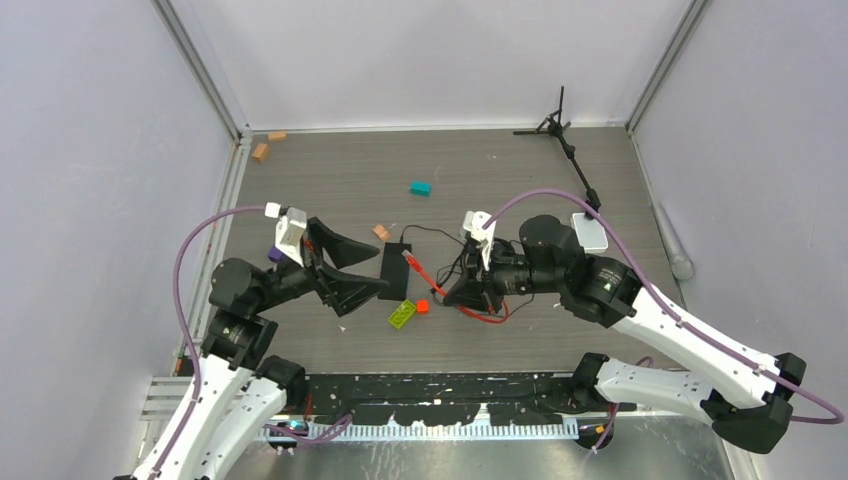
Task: Insert the plug into the switch port
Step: Pick up the connector from the center of the board.
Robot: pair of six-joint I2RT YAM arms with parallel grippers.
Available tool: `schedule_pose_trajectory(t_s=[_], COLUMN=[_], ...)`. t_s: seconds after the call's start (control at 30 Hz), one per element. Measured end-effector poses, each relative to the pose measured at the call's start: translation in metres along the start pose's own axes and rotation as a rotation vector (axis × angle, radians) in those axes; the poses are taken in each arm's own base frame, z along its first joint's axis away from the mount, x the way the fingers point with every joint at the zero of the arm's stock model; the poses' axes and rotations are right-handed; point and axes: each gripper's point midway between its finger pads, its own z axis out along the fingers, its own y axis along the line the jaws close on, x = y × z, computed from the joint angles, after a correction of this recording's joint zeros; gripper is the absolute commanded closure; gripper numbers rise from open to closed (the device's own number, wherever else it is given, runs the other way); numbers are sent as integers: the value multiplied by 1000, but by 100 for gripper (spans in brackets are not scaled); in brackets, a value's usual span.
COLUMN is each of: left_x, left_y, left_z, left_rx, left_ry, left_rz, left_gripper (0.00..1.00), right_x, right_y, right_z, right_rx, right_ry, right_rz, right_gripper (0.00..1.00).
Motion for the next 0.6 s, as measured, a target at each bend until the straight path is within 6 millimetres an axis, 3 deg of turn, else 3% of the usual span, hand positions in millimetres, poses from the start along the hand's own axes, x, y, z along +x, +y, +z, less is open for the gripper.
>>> schedule_pose_trajectory(t_s=[0.43,0.6], left_x=[14,16], left_y=[23,22], left_z=[18,28], left_rx=[-11,21], left_ry=[13,17], left_rz=[-117,-158], left_gripper=[9,12], right_x=[-22,-28], right_y=[14,19], right_z=[-1,2], right_rx=[-68,-106], right_ry=[-109,-131], right_rz=[-16,-23], right_gripper=[100,100])
